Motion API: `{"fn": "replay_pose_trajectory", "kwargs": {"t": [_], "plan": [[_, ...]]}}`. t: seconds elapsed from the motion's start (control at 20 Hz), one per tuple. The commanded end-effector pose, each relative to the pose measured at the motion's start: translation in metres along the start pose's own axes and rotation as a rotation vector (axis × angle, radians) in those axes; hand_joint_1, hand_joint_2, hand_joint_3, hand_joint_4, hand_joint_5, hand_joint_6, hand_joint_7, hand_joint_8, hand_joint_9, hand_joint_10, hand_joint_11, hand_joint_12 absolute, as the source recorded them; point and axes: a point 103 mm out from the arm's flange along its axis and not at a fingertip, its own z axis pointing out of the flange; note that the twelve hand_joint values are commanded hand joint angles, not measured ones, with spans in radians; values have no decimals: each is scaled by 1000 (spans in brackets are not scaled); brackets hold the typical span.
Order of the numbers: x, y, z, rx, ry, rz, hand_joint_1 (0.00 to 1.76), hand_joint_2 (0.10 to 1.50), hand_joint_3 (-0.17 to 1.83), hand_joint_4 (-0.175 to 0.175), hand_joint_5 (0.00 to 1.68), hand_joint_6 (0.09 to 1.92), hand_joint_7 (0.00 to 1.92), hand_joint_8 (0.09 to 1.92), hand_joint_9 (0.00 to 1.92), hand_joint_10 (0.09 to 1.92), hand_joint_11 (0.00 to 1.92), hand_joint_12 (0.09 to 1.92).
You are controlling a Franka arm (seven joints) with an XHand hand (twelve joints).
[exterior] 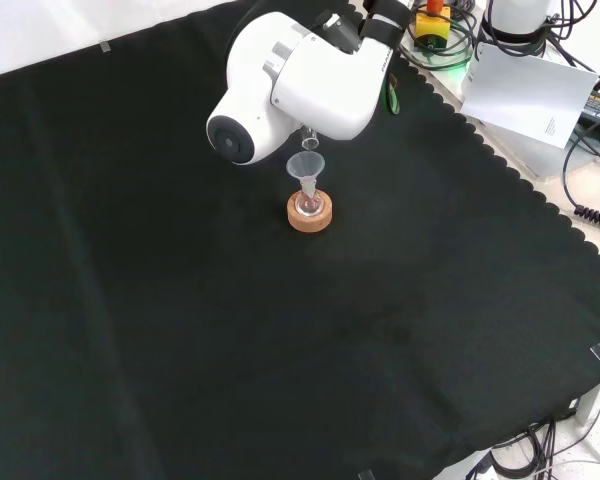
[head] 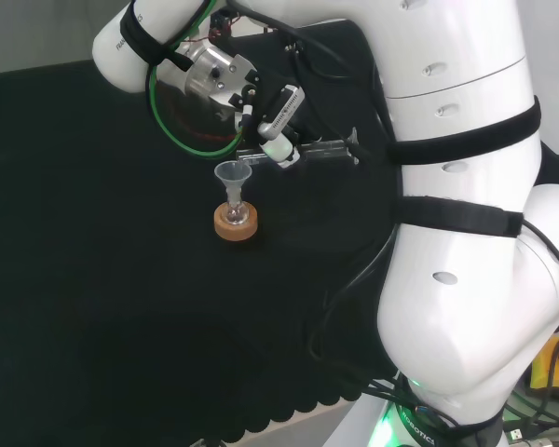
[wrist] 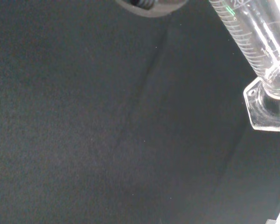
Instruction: Pour the water from the graduated cylinder into the round-bottom flask.
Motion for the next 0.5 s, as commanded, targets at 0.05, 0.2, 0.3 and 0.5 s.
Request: {"fn": "replay_pose_trajectory", "kwargs": {"t": [0.05, 0.2, 0.3, 0.5], "plan": [[-2, 2, 1, 7, 2, 1, 1279, 1064, 1, -175, 1072, 858, 1111, 828, 1496, 87, 1219, 702], [-3, 1, 0, 6, 3, 4, 1279, 1064, 1, -175, 1072, 858, 1111, 827, 1496, 87, 1219, 702], [-2, 2, 0, 7, 2, 4, 1279, 1064, 1, -175, 1072, 858, 1111, 827, 1496, 87, 1219, 702], [-3, 4, 0, 1, 7, -9, 1279, 1064, 1, -175, 1072, 858, 1111, 827, 1497, 87, 1219, 702]]}}
